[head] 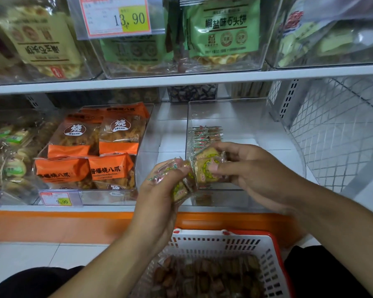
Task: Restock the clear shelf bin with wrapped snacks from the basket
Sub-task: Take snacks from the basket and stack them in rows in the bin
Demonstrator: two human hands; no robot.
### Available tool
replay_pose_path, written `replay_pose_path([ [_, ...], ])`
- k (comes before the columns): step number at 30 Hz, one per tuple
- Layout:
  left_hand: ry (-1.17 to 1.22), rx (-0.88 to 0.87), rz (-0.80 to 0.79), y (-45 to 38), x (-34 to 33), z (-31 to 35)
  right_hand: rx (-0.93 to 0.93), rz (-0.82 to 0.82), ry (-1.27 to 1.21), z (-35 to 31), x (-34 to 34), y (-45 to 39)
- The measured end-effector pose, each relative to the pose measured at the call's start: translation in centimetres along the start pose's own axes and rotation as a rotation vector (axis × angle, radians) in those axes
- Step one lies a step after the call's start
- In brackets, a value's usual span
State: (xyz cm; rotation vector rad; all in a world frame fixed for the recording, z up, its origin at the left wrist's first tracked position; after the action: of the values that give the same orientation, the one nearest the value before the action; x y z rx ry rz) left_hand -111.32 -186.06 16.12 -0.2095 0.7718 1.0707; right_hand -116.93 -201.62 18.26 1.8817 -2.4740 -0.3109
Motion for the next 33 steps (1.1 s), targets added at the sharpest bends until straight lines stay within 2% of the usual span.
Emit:
replay_pose_path([
  [4,-0.085,-0.093,-0.004,0.2,-0.1,0.5,0.050,0.078,0.032,0.6,0.2,-0.1],
  [9,-0.088,-0.068,0.008,0.4,0.2,-0.1,0.042,0.198,0.020,1.7,-0.3,0.1],
  [12,-0.062,-0.062,0.039,0.3,0.7,-0.2,0.041,0.205,-0.049,1.7,-0.7,0.1],
  [16,-0.059,-0.127,0.056,0.1,1.2,0.2,-0.013,0.147,-0.037,1.5,-0.9,0.0],
  [21,-0.071,-0.236,0.027,0.1,1.1,1.2,-0.116,-0.012,-0.011,1.2,-1.8,0.4],
  [25,-0.326,-0.353,0.043,0.5,1.2,2.2,-0.224,-0.070,0.000,2.4,-2.1,0.6],
  [30,-0.657,-0.492,0.029,1.1,0.1,3.4,-0.318,-0.222,-0.189,3.1,-3.1,0.8],
  [33,-0.739,-0.534,-0.002,1.0,-0.7,3.6,-0.329,-0.252,-0.275,2.7,-2.6,0.7],
])
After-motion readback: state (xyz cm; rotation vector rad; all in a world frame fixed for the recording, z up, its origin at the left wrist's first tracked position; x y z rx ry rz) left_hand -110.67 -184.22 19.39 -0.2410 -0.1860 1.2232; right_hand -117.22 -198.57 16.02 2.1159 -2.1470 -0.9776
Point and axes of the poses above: each hand's wrist, its own y-axis away from the middle knuckle, its own x-axis out of the back of the hand, z = x × y, the point moved 8 cm from there along -y, towards the middle knuckle, and after that the axes turned 8 degrees about y, right-handed, at the moved point
